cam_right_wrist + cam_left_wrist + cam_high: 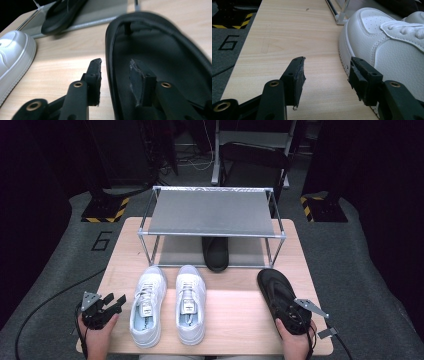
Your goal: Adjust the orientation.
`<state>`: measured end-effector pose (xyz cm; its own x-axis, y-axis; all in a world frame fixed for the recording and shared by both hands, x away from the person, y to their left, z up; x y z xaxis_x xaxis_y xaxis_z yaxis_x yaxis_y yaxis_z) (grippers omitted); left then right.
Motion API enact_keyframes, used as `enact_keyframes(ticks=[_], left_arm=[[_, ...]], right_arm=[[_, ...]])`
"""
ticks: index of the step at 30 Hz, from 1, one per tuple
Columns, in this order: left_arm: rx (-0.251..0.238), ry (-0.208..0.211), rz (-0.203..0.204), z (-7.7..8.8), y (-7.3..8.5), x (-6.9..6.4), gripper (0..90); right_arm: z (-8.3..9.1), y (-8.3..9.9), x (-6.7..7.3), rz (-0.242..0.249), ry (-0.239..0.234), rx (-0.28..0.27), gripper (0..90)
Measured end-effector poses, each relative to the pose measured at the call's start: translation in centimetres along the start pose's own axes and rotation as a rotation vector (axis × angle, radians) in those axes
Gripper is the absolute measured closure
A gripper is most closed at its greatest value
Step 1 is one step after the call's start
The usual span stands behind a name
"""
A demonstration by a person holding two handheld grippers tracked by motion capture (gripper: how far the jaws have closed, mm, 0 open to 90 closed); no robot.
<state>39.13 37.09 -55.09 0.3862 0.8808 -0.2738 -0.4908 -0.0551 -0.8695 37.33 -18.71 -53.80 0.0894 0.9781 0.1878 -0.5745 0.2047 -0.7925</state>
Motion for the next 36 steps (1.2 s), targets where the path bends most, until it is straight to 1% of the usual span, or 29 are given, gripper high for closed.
enact_keyframes(ticks=[2, 3, 4, 5, 6, 7, 8, 9, 11, 12, 14, 15, 16, 18, 19, 20, 22, 23, 24, 25, 27, 29, 30, 31, 32, 34, 35, 36], left_arm=[[0.001, -0.001, 0.004, 0.0, 0.0, 0.0, 45.3], [0.001, -0.001, 0.004, 0.0, 0.0, 0.0, 45.3], [0.001, 0.000, 0.002, 0.0, 0.0, 0.0, 45.3], [0.001, 0.000, 0.002, 0.0, 0.0, 0.0, 45.3], [0.001, 0.000, 0.000, 0.0, 0.0, 0.0, 45.4], [0.001, 0.000, 0.000, 0.0, 0.0, 0.0, 45.3], [0.011, 0.003, 0.000, 0.0, 0.1, -0.1, 45.3], [0.011, 0.003, 0.000, 0.0, 0.1, -0.1, 45.3], [0.010, 0.004, 0.000, 0.0, 0.0, -0.1, 45.3], [0.010, 0.003, 0.000, 0.0, 0.0, -0.1, 45.3], [0.009, 0.003, 0.001, 0.0, 0.0, 0.0, 45.3], [0.009, 0.003, 0.001, 0.0, 0.0, 0.0, 45.3], [-0.001, 0.001, 0.001, 0.0, 0.0, 0.0, 45.3], [0.000, 0.002, 0.001, 0.0, 0.0, 0.0, 45.3], [0.000, 0.002, 0.001, 0.0, 0.0, 0.0, 45.3], [0.007, 0.004, 0.001, 0.0, 0.0, -0.1, 45.3], [0.004, 0.004, 0.000, 0.0, 0.0, -0.1, 45.4], [-0.007, 0.001, -0.001, -0.1, 0.0, -0.1, 45.3], [0.009, 0.006, 0.001, 0.0, 0.0, -0.1, 45.3], [0.009, 0.006, 0.001, 0.0, 0.0, -0.1, 45.3], [0.008, 0.005, 0.000, 0.0, 0.0, -0.1, 45.3], [-0.003, 0.003, 0.000, 0.0, 0.0, 0.0, 45.4], [0.000, 0.004, 0.001, 0.0, 0.0, 0.0, 45.3], [0.000, 0.004, 0.001, 0.0, 0.0, 0.0, 45.4], [-0.002, 0.005, 0.004, 0.0, 0.0, 0.0, 45.3], [-0.003, 0.004, 0.005, 0.0, 0.0, 0.0, 45.3], [-0.003, 0.004, 0.005, 0.0, 0.0, 0.0, 45.3], [-0.001, 0.005, 0.003, 0.0, 0.0, 0.0, 45.3]], right_arm=[[-0.3, 0.3, 0.0, 0.005, 0.003, 0.017, 70.1], [-0.4, 0.4, 0.0, 0.002, -0.002, 0.029, 73.0], [-0.5, 0.4, 0.0, -0.005, -0.021, 0.029, 76.7], [-0.5, 0.4, 0.0, -0.005, -0.021, 0.029, 76.7], [-0.4, 0.4, 0.3, 0.004, -0.029, 0.030, 81.5], [-0.4, 0.5, 0.4, 0.010, -0.017, 0.033, 82.0], [-0.4, 0.4, 0.5, 0.016, -0.020, 0.030, 82.5], [-0.4, 0.4, 0.5, 0.016, -0.020, 0.030, 82.5], [-0.3, 0.4, 0.9, -0.001, -0.038, 0.032, 82.8], [-0.3, 0.5, 1.1, 0.007, -0.042, 0.033, 82.9], [-0.1, 0.6, 1.8, 0.004, -0.060, 0.035, 82.9], [-0.1, 0.6, 1.8, 0.004, -0.060, 0.035, 82.9], [0.0, 0.8, 2.7, 0.022, -0.074, 0.034, 82.9], [0.0, 1.1, 3.9, 0.032, -0.095, 0.040, 82.9], [0.0, 1.1, 3.9, 0.032, -0.095, 0.040, 82.9], [0.0, 1.2, 4.5, 0.045, -0.105, 0.043, 82.8], [0.0, 1.6, 6.0, 0.062, -0.128, 0.049, 82.8], [-0.1, 1.8, 7.2, 0.073, -0.152, 0.054, 82.8], [-0.1, 2.0, 7.8, 0.080, -0.161, 0.059, 82.8], [-0.1, 2.0, 7.8, 0.080, -0.161, 0.059, 82.8], [-0.2, 2.3, 9.0, 0.087, -0.185, 0.066, 82.6], [-0.4, 2.5, 9.7, 0.104, -0.195, 0.069, 82.3], [-0.4, 2.6, 10.0, 0.110, -0.198, 0.069, 81.1], [-0.4, 2.6, 10.0, 0.110, -0.198, 0.069, 81.1], [0.1, 2.1, 9.6, 0.093, -0.215, 0.050, 77.5], [0.5, 1.6, 9.1, 0.079, -0.214, 0.034, 74.9], [0.5, 1.6, 9.1, 0.079, -0.214, 0.034, 74.9], [1.1, 0.8, 8.3, 0.058, -0.215, 0.009, 71.7]])
Point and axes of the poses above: each handheld gripper's, and its own axes: z roughly backward along the jaws, y roughly out of its underside, x roughly to its left, the point moved 7 cm from there along -z, roughly forward along the jaws, and after that the axes turned 15 degrees about y, right-handed, at the moved point
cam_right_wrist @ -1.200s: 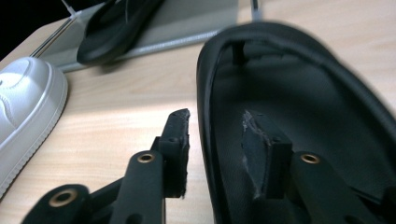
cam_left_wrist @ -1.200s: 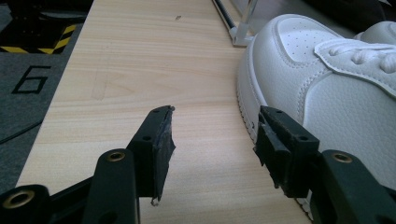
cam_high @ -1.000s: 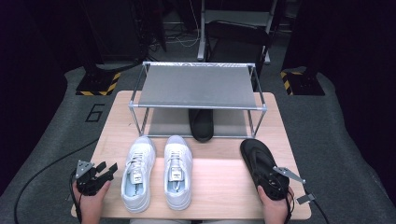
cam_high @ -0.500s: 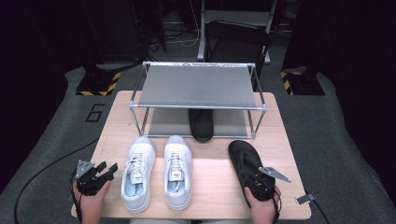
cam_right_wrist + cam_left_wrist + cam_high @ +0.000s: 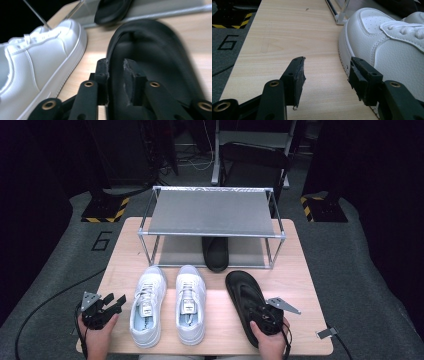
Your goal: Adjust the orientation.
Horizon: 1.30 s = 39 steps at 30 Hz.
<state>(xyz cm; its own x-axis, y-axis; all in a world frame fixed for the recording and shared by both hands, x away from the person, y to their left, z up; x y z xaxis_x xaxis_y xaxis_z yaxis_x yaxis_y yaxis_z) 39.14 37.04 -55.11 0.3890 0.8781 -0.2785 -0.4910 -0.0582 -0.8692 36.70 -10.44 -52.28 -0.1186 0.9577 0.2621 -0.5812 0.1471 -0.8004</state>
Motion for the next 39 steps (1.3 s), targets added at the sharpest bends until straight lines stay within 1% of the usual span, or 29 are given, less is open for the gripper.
enact_keyframes(ticks=[1, 4, 5, 6, 8, 9, 10, 12, 13, 14, 15, 16, 17, 19, 20, 22, 25, 26, 27, 28, 29, 30, 31, 32, 33, 35, 36, 38, 39], left_arm=[[0.001, 0.000, -0.002, 0.0, 0.0, 0.0, 45.3], [0.008, 0.002, -0.001, 0.0, 0.0, -0.1, 45.3], [0.008, 0.002, -0.001, 0.0, 0.0, -0.1, 45.3], [0.009, 0.001, 0.001, 0.0, 0.0, -0.1, 45.3], [0.008, 0.000, 0.004, 0.0, 0.0, -0.1, 45.3], [0.008, 0.000, 0.004, 0.0, 0.0, -0.1, 45.4], [0.010, -0.002, 0.003, 0.0, 0.1, -0.1, 45.3], [0.002, -0.005, -0.001, -0.1, 0.0, -0.1, 45.3], [0.002, -0.005, -0.001, -0.1, 0.0, -0.1, 45.3], [-0.002, -0.010, 0.002, -0.1, 0.0, -0.1, 45.3], [-0.002, -0.010, 0.002, -0.1, 0.0, -0.1, 45.3], [0.010, -0.007, 0.004, -0.1, 0.1, -0.1, 45.3], [0.015, -0.005, 0.006, 0.0, 0.1, -0.1, 45.3], [0.001, -0.008, 0.006, -0.1, 0.1, -0.1, 45.4], [0.010, -0.004, 0.006, 0.0, 0.1, 0.0, 45.4], [0.010, -0.004, 0.006, 0.0, 0.1, 0.0, 45.4], [0.011, -0.004, 0.006, -0.1, 0.1, 0.0, 45.3], [0.010, -0.003, 0.005, 0.0, 0.1, -0.1, 45.3], [0.010, -0.003, 0.005, 0.0, 0.1, -0.1, 45.3], [0.008, -0.003, 0.005, 0.0, 0.1, -0.1, 45.3], [0.008, -0.003, 0.005, 0.0, 0.1, -0.1, 45.4], [0.006, -0.003, 0.007, 0.1, 0.1, 0.0, 45.4], [0.006, -0.003, 0.007, 0.1, 0.1, 0.0, 45.3], [-0.007, -0.008, 0.006, 0.0, 0.0, 0.0, 45.3], [-0.001, -0.006, 0.007, 0.1, 0.0, 0.1, 45.4], [-0.002, -0.006, 0.008, 0.1, 0.0, 0.1, 45.4], [0.000, -0.004, 0.006, 0.1, 0.0, 0.1, 45.4], [0.002, -0.003, 0.002, 0.1, 0.0, 0.0, 45.4], [0.002, -0.003, 0.002, 0.1, 0.0, 0.0, 45.3]], right_arm=[[0.5, -0.3, -0.5, -0.005, 0.013, -0.009, 71.0], [1.6, -1.2, -2.5, -0.008, 0.065, -0.060, 68.0], [1.6, -1.2, -2.5, -0.008, 0.065, -0.060, 68.0], [1.9, -1.4, -4.0, -0.007, 0.104, -0.073, 65.1], [2.0, -1.1, -5.3, -0.023, 0.137, -0.056, 62.5], [2.0, -1.1, -5.3, -0.023, 0.137, -0.056, 62.5], [1.7, -0.5, -6.2, -0.034, 0.138, -0.021, 61.3], [1.4, 0.1, -6.4, -0.044, 0.119, 0.000, 60.7], [1.4, 0.1, -6.4, -0.044, 0.119, 0.000, 60.7], [1.1, 0.7, -6.3, -0.045, 0.112, 0.030, 60.7], [1.1, 0.7, -6.3, -0.045, 0.112, 0.030, 60.7], [0.8, 0.9, -6.0, -0.033, 0.101, 0.026, 62.2], [0.7, 1.0, -5.9, -0.030, 0.107, 0.035, 64.7], [0.5, 1.0, -6.0, -0.011, 0.141, 0.025, 72.0], [0.5, 1.0, -6.0, -0.016, 0.147, 0.030, 73.2], [0.4, 0.8, -6.0, -0.005, 0.151, 0.022, 75.2], [0.1, 0.7, -5.6, 0.004, 0.133, 0.031, 75.9], [-0.1, 0.7, -5.4, 0.016, 0.126, 0.025, 75.8], [-0.1, 0.7, -5.4, 0.016, 0.126, 0.025, 75.8], [-0.3, 0.6, -5.1, 0.019, 0.115, 0.033, 74.6], [-0.3, 0.6, -5.1, 0.019, 0.115, 0.033, 74.6], [-0.4, 0.6, -5.0, 0.002, 0.098, 0.031, 67.5], [-0.4, 0.6, -5.0, 0.002, 0.098, 0.031, 67.5], [-0.5, 0.7, -5.0, -0.004, 0.097, 0.035, 65.2], [-0.5, 1.1, -5.1, 0.000, 0.101, 0.057, 62.7], [-0.4, 1.3, -5.2, -0.003, 0.103, 0.058, 61.7], [-0.4, 1.8, -5.5, -0.018, 0.106, 0.069, 60.4], [-0.4, 2.2, -5.8, -0.049, 0.101, 0.084, 59.0], [-0.4, 2.3, -5.9, -0.054, 0.095, 0.093, 58.6]])
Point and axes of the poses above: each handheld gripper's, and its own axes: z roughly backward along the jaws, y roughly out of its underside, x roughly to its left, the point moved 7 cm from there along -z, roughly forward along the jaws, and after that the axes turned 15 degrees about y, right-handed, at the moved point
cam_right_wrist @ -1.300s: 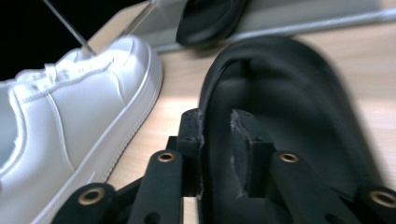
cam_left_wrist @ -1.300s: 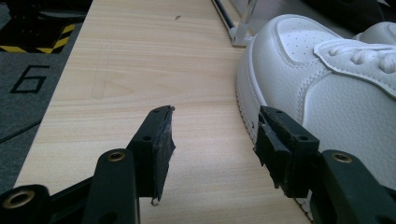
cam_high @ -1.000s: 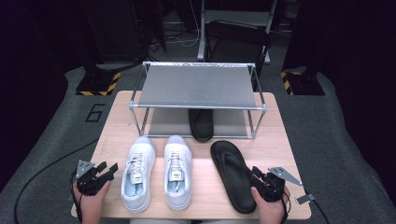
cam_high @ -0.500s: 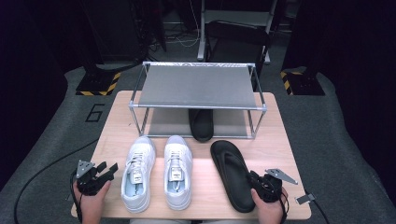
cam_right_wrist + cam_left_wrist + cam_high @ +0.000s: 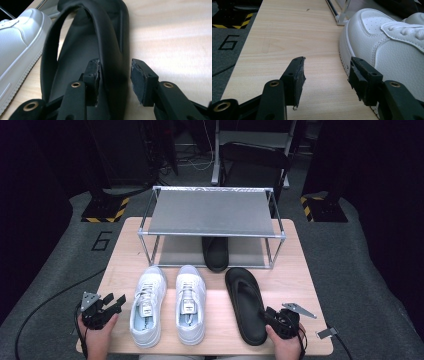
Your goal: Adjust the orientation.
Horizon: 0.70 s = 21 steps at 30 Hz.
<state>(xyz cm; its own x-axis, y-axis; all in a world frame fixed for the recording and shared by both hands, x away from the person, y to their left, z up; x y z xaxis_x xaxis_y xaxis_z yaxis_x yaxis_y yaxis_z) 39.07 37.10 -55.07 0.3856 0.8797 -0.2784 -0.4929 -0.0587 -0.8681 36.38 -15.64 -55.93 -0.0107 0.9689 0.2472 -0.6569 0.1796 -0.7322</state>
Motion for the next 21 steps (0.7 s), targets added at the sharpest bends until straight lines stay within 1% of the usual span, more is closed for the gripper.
enact_keyframes(ticks=[1, 2, 3, 4, 5, 6, 8, 11, 13, 15, 16, 17, 18, 19, 21], left_arm=[[0.002, 0.000, 0.003, 0.05, 0.00, -0.03, 45.4], [-0.016, -0.007, 0.001, -0.01, -0.06, 0.00, 45.3], [-0.006, -0.002, 0.003, 0.07, -0.02, 0.01, 45.4], [-0.006, -0.002, 0.003, 0.07, -0.02, 0.01, 45.4], [-0.017, -0.009, 0.007, 0.02, -0.04, 0.08, 45.4], [-0.014, -0.009, 0.009, 0.02, -0.02, 0.08, 45.4], [-0.015, -0.008, 0.006, 0.00, -0.04, 0.06, 45.4], [-0.016, -0.006, -0.001, -0.04, -0.07, -0.03, 45.4], [-0.016, -0.008, 0.000, -0.03, -0.08, 0.03, 45.4], [-0.016, -0.008, 0.000, -0.03, -0.08, 0.04, 45.3], [-0.016, -0.008, 0.000, -0.03, -0.08, 0.04, 45.4], [-0.016, -0.007, 0.000, -0.02, -0.08, 0.01, 45.3], [-0.016, -0.007, 0.000, -0.02, -0.08, 0.01, 45.4], [-0.016, -0.007, 0.000, -0.02, -0.08, -0.01, 45.3], [-0.018, -0.007, 0.000, -0.02, -0.09, -0.03, 45.4]], right_arm=[[-0.04, 0.14, -0.20, 0.003, 0.002, 0.001, 57.6], [-0.02, 0.30, -0.30, -0.001, -0.004, 0.005, 57.1], [0.02, 0.45, -0.39, -0.006, -0.010, 0.010, 56.9], [0.02, 0.45, -0.39, -0.006, -0.010, 0.010, 56.9], [0.04, 0.66, -0.52, -0.014, -0.016, 0.019, 56.5], [0.00, 0.65, -0.52, -0.017, -0.020, 0.018, 56.5], [-0.04, 0.67, -0.53, -0.020, -0.023, 0.022, 56.6], [-0.28, 0.74, -0.45, -0.031, -0.043, 0.024, 56.6], [-0.31, 0.78, -0.50, -0.039, -0.048, 0.034, 56.6], [-0.39, 0.78, -0.52, -0.051, -0.061, 0.030, 57.4], [-0.39, 0.82, -0.60, -0.052, -0.065, 0.035, 58.4], [-0.45, 0.80, -0.61, -0.057, -0.076, 0.028, 60.1], [-0.45, 0.80, -0.61, -0.057, -0.076, 0.028, 60.1], [-0.35, 0.91, -0.53, -0.075, -0.083, 0.043, 60.8], [-0.37, 0.93, -0.57, -0.072, -0.086, 0.045, 60.8]])
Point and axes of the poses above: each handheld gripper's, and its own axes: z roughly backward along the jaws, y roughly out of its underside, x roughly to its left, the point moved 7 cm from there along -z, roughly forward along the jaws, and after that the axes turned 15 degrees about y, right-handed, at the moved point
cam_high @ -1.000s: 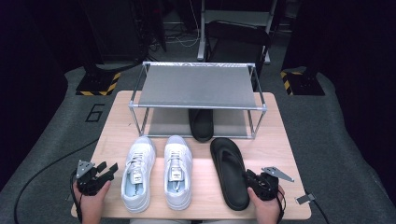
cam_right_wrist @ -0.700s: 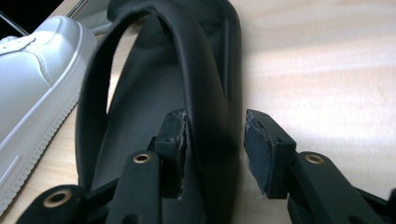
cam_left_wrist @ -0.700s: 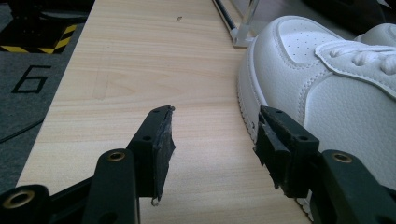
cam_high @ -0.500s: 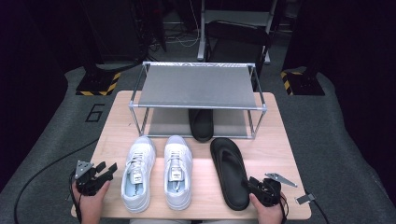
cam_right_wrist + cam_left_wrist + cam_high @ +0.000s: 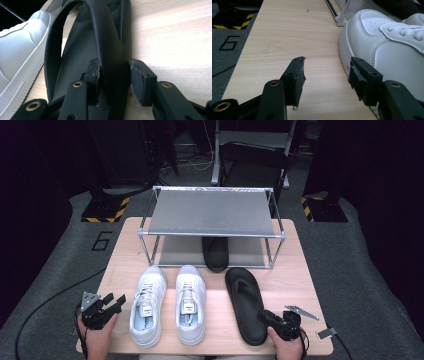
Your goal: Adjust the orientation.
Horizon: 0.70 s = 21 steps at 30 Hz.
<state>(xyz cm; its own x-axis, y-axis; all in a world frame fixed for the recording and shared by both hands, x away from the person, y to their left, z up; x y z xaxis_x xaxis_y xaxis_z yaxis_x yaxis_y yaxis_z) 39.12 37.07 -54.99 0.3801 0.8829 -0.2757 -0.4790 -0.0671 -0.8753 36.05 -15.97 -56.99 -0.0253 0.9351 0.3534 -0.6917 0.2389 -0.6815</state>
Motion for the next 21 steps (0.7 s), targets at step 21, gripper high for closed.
enact_keyframes(ticks=[21], left_arm=[[0.006, 0.001, -0.006, -0.03, 0.02, -0.01, 45.4]], right_arm=[[-0.35, -0.10, -0.14, -0.055, -0.053, 0.030, 59.5]])
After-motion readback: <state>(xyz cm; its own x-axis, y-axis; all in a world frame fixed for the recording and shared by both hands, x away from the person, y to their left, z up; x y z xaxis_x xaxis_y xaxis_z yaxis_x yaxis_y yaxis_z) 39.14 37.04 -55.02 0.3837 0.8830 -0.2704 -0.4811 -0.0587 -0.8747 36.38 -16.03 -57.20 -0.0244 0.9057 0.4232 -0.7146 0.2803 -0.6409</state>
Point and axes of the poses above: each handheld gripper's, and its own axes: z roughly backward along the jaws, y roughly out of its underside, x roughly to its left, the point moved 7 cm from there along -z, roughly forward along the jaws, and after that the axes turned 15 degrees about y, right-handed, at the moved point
